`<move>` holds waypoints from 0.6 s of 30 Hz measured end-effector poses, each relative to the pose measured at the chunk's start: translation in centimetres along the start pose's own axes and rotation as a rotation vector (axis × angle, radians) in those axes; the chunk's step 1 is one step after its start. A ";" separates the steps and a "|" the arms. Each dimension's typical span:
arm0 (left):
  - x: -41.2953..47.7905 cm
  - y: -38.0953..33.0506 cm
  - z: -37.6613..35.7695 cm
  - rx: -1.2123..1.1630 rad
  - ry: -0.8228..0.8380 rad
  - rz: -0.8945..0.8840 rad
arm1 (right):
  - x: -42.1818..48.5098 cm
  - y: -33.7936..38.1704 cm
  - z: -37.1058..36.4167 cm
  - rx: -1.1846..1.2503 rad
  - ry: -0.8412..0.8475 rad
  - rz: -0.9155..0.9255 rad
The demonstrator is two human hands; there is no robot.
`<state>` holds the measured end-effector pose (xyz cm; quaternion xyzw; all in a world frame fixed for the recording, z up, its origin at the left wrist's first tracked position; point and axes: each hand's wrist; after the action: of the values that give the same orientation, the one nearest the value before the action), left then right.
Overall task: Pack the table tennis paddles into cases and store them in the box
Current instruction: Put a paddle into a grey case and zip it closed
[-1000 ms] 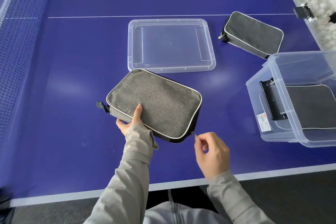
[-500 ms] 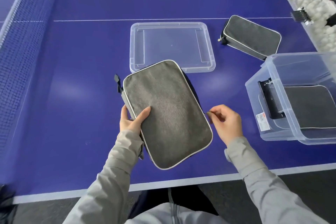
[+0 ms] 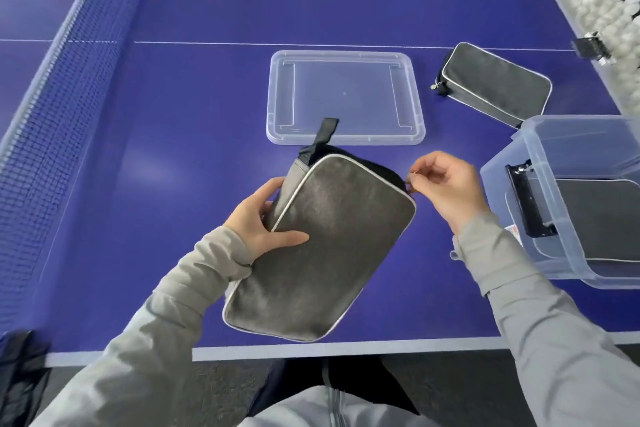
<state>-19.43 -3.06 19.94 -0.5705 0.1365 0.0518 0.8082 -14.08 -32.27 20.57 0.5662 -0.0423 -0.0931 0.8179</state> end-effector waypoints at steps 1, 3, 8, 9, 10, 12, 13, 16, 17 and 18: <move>0.0 -0.2 0.4 0.075 0.016 -0.016 | -0.2 0.5 -0.3 -0.046 0.037 0.039; 0.2 -0.5 1.1 0.205 0.050 -0.046 | -0.7 1.6 -1.2 -0.094 0.101 0.126; 0.6 -0.9 0.5 0.527 0.162 -0.171 | -2.6 4.0 -4.2 -0.030 0.170 0.292; 0.7 -0.9 0.3 0.554 0.173 -0.177 | -3.0 4.2 -4.7 -0.040 0.177 0.318; 0.7 -0.8 0.2 0.565 0.178 -0.181 | -3.4 4.4 -5.1 -0.055 0.181 0.338; 0.7 -0.2 0.0 0.543 0.164 -0.177 | -3.7 4.4 -5.6 -0.080 0.176 0.355; 0.6 0.1 0.0 0.512 0.144 -0.162 | -3.7 4.3 -5.8 -0.092 0.166 0.355; 0.2 1.6 0.4 0.347 0.028 -0.068 | -3.5 3.9 -6.2 -0.121 0.132 0.301; 0.0 2.1 0.5 0.245 -0.025 -0.019 | -3.5 3.6 -6.2 -0.123 0.116 0.254; -0.2 2.6 0.7 0.102 -0.087 0.034 | -3.6 3.1 -6.2 -0.104 0.084 0.188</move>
<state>-20.16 -1.53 17.89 -0.5234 0.1134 0.0833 0.8404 -16.24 -24.81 21.44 0.5198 -0.0560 0.0060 0.8524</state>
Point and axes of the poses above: each hand's wrist, its own x-axis towards the middle knuckle, its own z-axis out of the back of the hand, y = z × x, and after that the axes turned 8 degrees about -y, right-handed
